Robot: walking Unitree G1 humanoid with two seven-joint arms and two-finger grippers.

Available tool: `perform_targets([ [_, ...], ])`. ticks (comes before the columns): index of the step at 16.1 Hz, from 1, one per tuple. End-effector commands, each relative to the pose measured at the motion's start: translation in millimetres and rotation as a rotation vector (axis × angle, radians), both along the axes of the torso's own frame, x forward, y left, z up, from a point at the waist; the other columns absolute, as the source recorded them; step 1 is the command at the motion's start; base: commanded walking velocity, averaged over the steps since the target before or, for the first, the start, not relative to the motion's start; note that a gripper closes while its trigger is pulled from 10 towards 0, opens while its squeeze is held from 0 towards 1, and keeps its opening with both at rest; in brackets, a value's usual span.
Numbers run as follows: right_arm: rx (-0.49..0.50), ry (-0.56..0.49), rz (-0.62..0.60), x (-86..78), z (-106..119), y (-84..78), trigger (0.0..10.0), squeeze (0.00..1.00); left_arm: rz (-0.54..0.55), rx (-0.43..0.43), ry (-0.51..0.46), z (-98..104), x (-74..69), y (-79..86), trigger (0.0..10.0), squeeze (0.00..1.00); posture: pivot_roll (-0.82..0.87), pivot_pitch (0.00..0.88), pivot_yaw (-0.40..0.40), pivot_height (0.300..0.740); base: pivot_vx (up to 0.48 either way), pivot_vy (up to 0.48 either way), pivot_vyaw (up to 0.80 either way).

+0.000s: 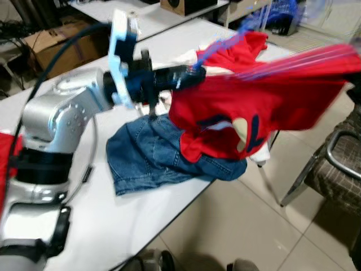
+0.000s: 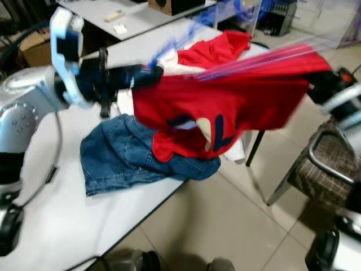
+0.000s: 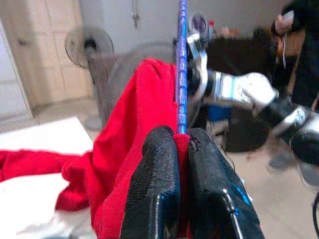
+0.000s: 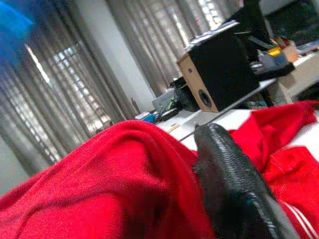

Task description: Hang hanger

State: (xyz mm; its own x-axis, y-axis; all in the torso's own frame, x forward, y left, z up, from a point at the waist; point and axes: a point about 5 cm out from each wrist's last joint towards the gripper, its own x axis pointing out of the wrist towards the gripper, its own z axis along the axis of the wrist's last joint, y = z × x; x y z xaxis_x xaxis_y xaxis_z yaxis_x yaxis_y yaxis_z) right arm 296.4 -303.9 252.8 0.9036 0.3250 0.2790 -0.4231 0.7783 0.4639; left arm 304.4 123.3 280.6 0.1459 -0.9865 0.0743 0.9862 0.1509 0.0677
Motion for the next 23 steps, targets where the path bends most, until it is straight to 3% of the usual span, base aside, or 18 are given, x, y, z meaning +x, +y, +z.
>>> perform_targets([
  [1,0.053,-0.038,-0.141,-16.0,11,-29.3,0.0,0.0,0.051,0.034,-0.014,0,0.4,17.1,0.0,0.0,-0.21,0.0,0.114,0.74,0.0,0.0,0.0],
  [5,0.108,-0.023,-0.201,-34.8,7,-44.2,0.0,0.0,0.053,0.072,0.008,-9,0.7,25.6,0.0,0.0,-0.22,0.0,0.128,0.74,0.0,0.0,0.0],
  [8,0.153,-0.024,-0.245,-52.9,7,-63.0,0.0,0.0,0.165,0.158,0.016,-27,9.5,36.9,0.0,0.0,-0.21,0.0,0.129,0.74,0.0,0.0,0.0],
  [13,0.172,-0.026,-0.319,-67.3,12,-84.0,0.0,0.0,0.214,0.293,-0.019,-44,12.6,50.0,0.0,0.0,-0.21,0.0,0.129,0.74,0.0,0.0,0.0],
  [16,0.097,0.031,-0.283,-63.5,6,-72.6,0.0,0.0,0.209,0.302,-0.067,-45,14.7,47.2,0.0,0.0,-0.21,0.0,0.13,0.74,0.0,0.0,0.0],
  [18,0.046,0.053,-0.246,-55.1,4,-54.7,0.0,0.0,0.196,0.292,-0.093,-43,16.6,38.5,0.0,0.0,-0.21,0.0,0.132,0.74,0.0,0.0,0.0],
  [20,-0.018,0.043,-0.15,-46.8,6,-26.4,0.0,0.0,0.173,0.268,-0.103,-40,17.3,22.9,0.0,0.0,-0.21,0.0,0.135,0.74,0.0,0.0,0.0],
  [22,-0.065,0.059,-0.126,-47.8,2,-19.4,1.4,0.0,0.191,0.275,-0.115,-38,19.3,23.9,0.0,0.0,-0.21,0.0,0.135,0.74,0.0,0.0,0.0],
  [23,-0.125,0.126,-0.136,-50.9,-8,-20.8,10.0,0.0,0.187,0.306,-0.128,-35,19.9,28.3,0.0,0.0,-0.21,0.0,0.135,0.74,0.0,0.0,0.0],
])
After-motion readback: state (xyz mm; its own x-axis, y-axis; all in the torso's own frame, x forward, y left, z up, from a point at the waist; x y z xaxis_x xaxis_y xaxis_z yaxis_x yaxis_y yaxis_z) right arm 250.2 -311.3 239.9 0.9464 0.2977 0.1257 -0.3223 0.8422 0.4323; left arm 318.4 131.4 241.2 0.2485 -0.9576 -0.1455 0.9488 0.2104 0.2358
